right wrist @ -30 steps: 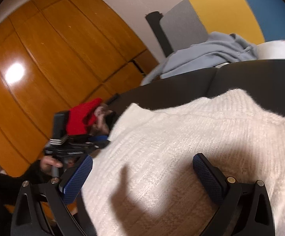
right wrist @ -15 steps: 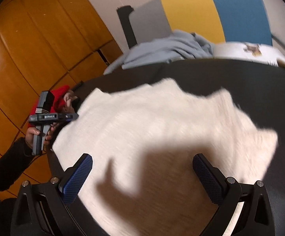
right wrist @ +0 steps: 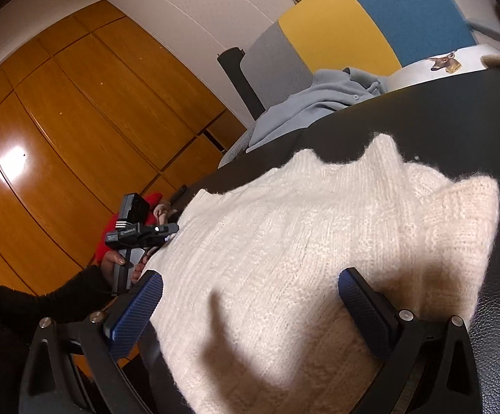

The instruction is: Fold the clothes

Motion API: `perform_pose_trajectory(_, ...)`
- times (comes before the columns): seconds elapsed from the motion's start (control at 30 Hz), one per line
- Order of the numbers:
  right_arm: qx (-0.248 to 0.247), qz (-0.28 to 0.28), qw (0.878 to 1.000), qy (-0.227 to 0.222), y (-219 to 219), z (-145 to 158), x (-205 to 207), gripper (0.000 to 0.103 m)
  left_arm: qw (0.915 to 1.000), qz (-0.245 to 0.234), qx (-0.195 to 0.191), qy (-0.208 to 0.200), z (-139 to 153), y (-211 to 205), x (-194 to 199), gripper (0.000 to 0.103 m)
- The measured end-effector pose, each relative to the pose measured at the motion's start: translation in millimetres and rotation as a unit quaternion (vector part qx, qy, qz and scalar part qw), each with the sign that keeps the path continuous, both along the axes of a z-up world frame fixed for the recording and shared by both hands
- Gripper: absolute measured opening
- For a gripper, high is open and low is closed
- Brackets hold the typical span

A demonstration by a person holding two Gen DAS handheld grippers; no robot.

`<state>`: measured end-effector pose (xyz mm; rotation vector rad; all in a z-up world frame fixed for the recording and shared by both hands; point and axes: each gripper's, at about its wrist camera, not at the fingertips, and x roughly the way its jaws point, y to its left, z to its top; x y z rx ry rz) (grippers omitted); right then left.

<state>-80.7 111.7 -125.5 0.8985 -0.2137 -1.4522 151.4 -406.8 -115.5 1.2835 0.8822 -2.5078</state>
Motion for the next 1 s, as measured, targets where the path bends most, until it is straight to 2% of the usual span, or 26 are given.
perform_pose_trajectory(0.03,-0.001,0.000,1.000,0.000,0,0,1,0.103,1.0000,-0.008,-0.003,0.003,2,5,-2,0.068)
perform_pose_trajectory(0.07,-0.001,-0.001,1.000,0.000,0,1,1,0.103,0.9998,-0.010,0.014,0.010,2,5,-2,0.040)
perform_pose_trajectory(0.1,-0.003,-0.001,1.000,0.000,2,1,1,0.103,0.9984,-0.004,0.053,0.021,0,1,-2,0.032)
perform_pose_trajectory(0.23,-0.009,-0.004,1.000,-0.007,4,0,-1,0.103,0.9938,0.046,0.087,0.051,-7,-13,9,0.028)
perform_pose_trajectory(0.37,0.028,-0.012,1.000,0.007,0,12,7,0.103,0.9936,0.059,0.079,0.054,0,-13,16,0.025)
perform_pose_trajectory(0.47,0.069,0.007,0.996,0.047,-7,33,18,0.103,0.9947,0.057,0.068,0.051,9,-12,23,0.025)
perform_pose_trajectory(0.53,0.099,0.037,0.990,0.095,-14,49,27,0.103,0.9944,0.060,0.067,0.055,14,-16,28,0.025)
perform_pose_trajectory(0.63,0.147,0.102,0.972,0.154,-29,62,39,0.103,0.9943,0.068,0.063,0.052,18,-27,36,0.025)
perform_pose_trajectory(0.73,0.198,0.163,0.947,0.195,-48,65,45,0.103,0.9944,0.072,0.062,0.046,22,-39,40,0.025)
perform_pose_trajectory(0.9,0.248,0.240,0.909,0.234,-79,60,39,0.103,0.9965,0.056,0.053,0.033,32,-47,36,0.025)
perform_pose_trajectory(1.0,0.298,0.278,0.883,0.231,-89,38,29,0.103,0.9974,0.052,0.044,0.024,34,-49,38,0.025)
